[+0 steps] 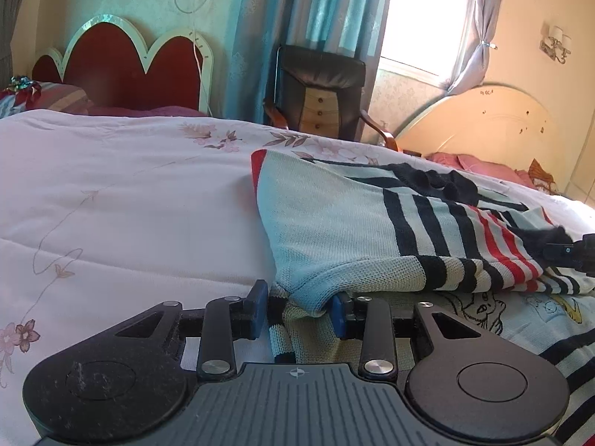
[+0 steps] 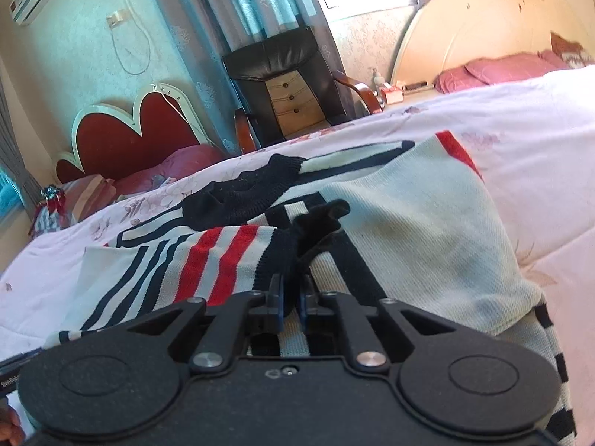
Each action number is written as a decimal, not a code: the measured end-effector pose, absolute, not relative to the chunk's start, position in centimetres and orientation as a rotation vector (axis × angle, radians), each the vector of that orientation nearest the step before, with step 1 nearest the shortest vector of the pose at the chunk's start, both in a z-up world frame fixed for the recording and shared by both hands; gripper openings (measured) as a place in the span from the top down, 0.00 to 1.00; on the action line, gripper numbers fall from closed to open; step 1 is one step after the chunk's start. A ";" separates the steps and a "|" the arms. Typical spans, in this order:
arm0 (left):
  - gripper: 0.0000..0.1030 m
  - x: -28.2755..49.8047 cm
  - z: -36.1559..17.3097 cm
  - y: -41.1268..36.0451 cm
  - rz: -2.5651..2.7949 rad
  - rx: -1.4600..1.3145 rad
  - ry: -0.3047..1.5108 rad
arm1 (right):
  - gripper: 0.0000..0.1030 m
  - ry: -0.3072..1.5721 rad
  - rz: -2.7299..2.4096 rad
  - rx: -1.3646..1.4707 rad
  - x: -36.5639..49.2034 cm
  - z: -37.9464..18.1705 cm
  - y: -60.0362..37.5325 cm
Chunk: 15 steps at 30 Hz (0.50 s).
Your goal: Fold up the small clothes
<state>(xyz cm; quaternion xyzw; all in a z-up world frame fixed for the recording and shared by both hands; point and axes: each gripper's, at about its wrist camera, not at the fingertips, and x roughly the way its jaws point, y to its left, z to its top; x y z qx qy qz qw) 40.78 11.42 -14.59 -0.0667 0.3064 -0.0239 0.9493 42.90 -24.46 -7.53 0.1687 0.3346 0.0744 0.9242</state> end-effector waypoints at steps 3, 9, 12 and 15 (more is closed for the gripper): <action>0.66 41.0 -14.6 11.4 -0.049 -0.137 0.627 | 0.72 0.691 0.122 0.424 43.2 -8.0 -25.8; 0.66 41.0 -14.9 11.8 -0.089 -0.122 0.682 | 0.94 0.677 0.128 0.402 42.2 -8.3 -26.4; 0.66 39.0 -13.0 12.6 -0.102 -0.111 0.638 | 0.80 0.701 0.087 0.350 42.1 -8.0 -26.5; 0.66 38.7 -11.0 12.1 -0.131 -0.156 0.562 | 0.80 0.623 0.113 0.307 41.0 -6.3 -26.4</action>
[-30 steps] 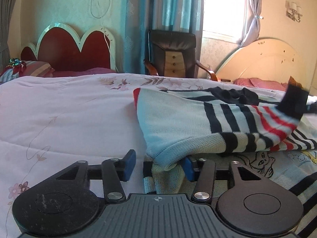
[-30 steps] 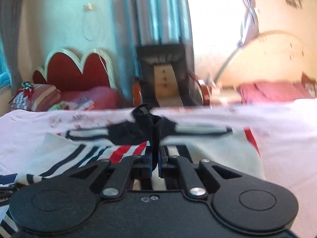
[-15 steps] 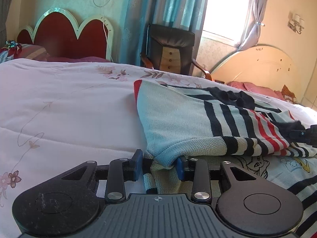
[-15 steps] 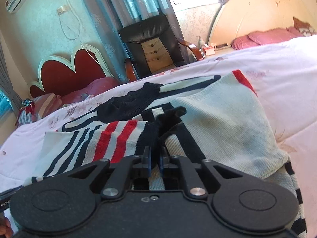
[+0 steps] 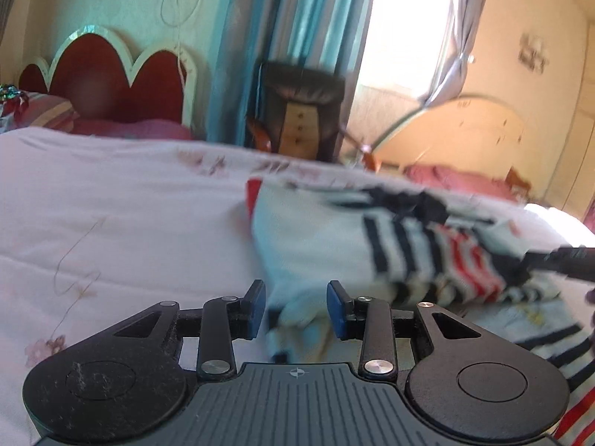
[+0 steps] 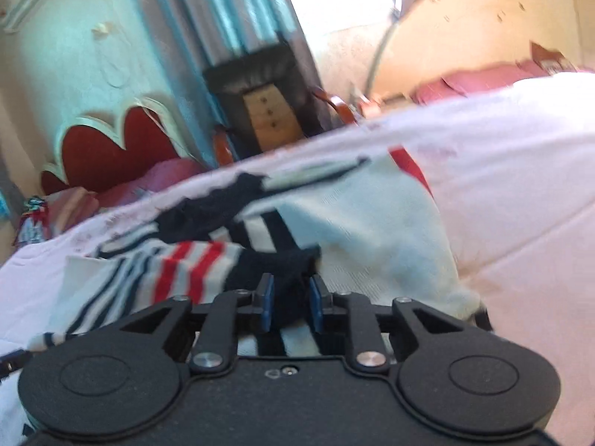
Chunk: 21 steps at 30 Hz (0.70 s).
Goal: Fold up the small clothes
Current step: 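Open both tools and lift them off the folded sweater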
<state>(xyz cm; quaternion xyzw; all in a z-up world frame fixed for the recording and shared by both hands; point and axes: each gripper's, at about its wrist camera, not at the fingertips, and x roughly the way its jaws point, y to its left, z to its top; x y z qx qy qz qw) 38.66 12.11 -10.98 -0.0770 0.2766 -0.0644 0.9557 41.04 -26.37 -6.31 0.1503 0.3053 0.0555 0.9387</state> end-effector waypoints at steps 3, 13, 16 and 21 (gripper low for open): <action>0.66 40.6 -11.3 10.2 -0.169 -0.169 0.557 | 0.82 0.619 0.163 0.251 41.4 -5.9 -24.8; 0.65 46.0 -11.8 8.3 -0.166 -0.110 0.586 | 0.80 0.639 0.215 0.158 44.3 -5.0 -22.1; 0.61 49.8 -11.7 7.4 -0.172 -0.078 0.590 | 0.80 0.638 0.283 0.125 47.1 -4.9 -19.2; 0.26 54.0 -14.5 8.3 -0.166 -0.024 0.706 | 0.84 0.719 0.296 -0.024 50.5 -7.5 -15.6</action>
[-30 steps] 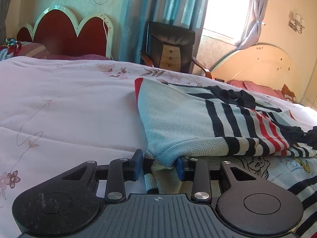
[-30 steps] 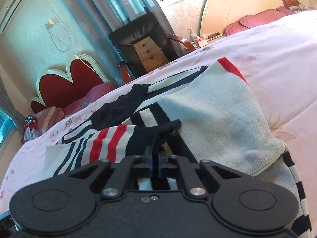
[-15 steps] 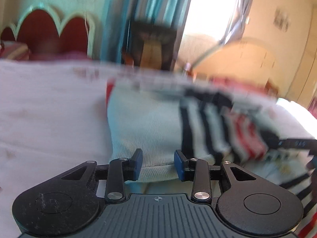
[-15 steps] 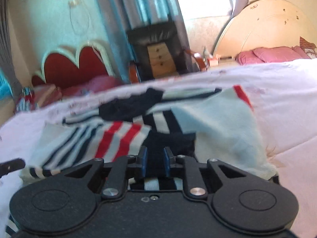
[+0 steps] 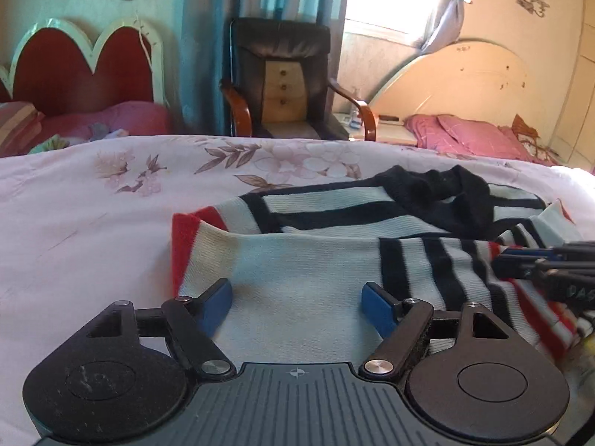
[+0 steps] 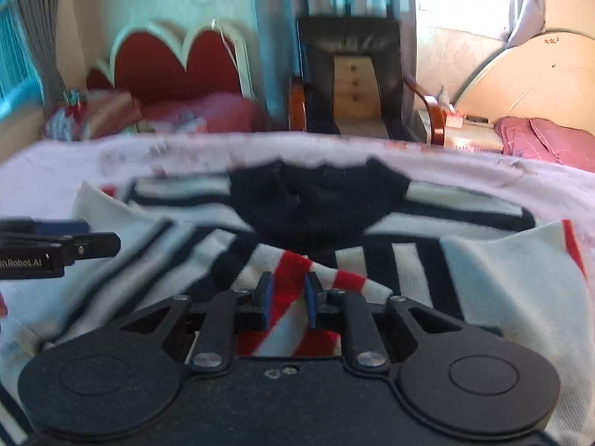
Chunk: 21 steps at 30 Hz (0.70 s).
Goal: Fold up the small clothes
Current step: 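Open both tools and lift them off the folded sweater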
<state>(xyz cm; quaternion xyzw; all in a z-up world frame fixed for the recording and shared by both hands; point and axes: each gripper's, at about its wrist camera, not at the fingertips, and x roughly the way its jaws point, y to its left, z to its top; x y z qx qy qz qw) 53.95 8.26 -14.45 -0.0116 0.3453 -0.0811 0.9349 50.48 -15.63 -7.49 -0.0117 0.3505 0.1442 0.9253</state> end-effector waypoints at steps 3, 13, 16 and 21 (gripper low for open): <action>0.26 53.6 -12.8 8.1 -0.146 0.051 0.621 | 0.80 0.696 0.311 -0.007 50.3 -6.5 -15.8; 0.20 55.7 -13.6 9.0 -0.123 0.035 0.650 | 0.76 0.681 0.327 -0.013 52.4 -7.2 -15.2; 0.20 53.1 -12.7 6.5 -0.186 -0.007 0.588 | 0.76 0.632 0.330 0.034 51.1 -6.3 -16.0; 0.20 50.9 -14.9 2.6 -0.202 0.066 0.619 | 0.69 0.698 0.398 -0.044 50.3 -7.3 -13.9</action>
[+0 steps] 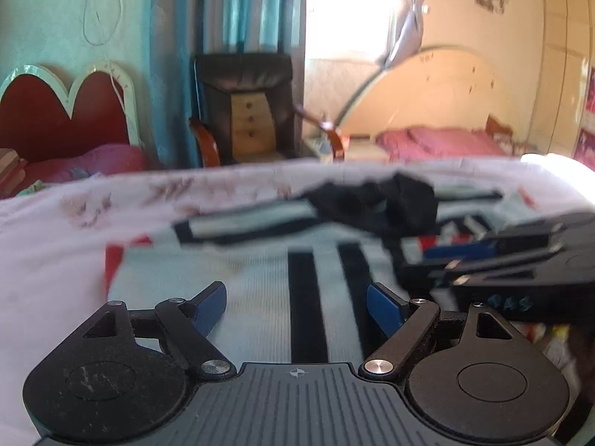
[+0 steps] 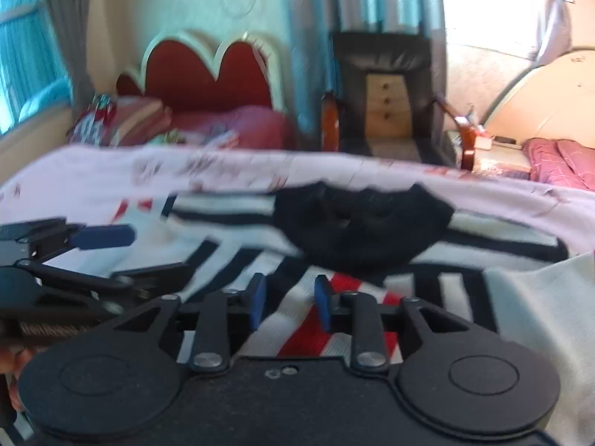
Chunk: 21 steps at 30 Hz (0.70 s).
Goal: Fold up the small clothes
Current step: 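Open both tools and lift them off the folded sweater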
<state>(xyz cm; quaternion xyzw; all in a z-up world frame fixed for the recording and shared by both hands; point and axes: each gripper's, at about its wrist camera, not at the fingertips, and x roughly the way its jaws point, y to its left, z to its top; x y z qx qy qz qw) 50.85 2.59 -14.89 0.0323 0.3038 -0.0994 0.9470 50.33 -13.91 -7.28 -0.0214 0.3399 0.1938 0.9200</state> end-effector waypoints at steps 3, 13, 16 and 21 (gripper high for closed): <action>0.20 48.6 -15.1 5.4 -0.155 0.040 0.595 | 0.71 0.672 0.348 -0.115 48.3 -7.7 -16.1; 0.20 47.8 -13.8 6.0 -0.121 0.055 0.593 | 0.77 0.601 0.171 0.044 46.0 -6.1 -24.3; 0.20 48.2 -15.1 6.0 -0.121 0.073 0.655 | 0.85 0.640 -0.001 0.071 47.2 -6.5 -27.8; 0.19 47.2 -14.0 5.9 -0.103 0.055 0.624 | 0.88 0.717 0.025 0.083 47.4 -7.6 -30.2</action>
